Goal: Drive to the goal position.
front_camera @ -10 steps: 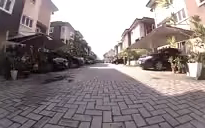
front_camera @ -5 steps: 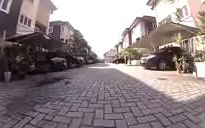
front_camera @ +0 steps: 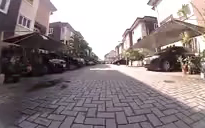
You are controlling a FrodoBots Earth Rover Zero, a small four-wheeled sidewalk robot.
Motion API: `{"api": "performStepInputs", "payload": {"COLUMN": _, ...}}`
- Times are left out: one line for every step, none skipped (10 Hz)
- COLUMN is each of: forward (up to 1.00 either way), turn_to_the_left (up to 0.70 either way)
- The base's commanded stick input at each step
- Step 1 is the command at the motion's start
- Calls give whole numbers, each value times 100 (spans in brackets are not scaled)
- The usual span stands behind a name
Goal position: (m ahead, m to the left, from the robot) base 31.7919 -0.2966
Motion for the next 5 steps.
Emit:
{"api": "performStepInputs", "payload": {"forward": 69, "turn_to_the_left": 3}}
{"api": "performStepInputs", "payload": {"forward": 69, "turn_to_the_left": 3}}
{"api": "performStepInputs", "payload": {"forward": 69, "turn_to_the_left": 3}}
{"api": "performStepInputs", "payload": {"forward": 69, "turn_to_the_left": 3}}
{"api": "performStepInputs", "payload": {"forward": 69, "turn_to_the_left": 3}}
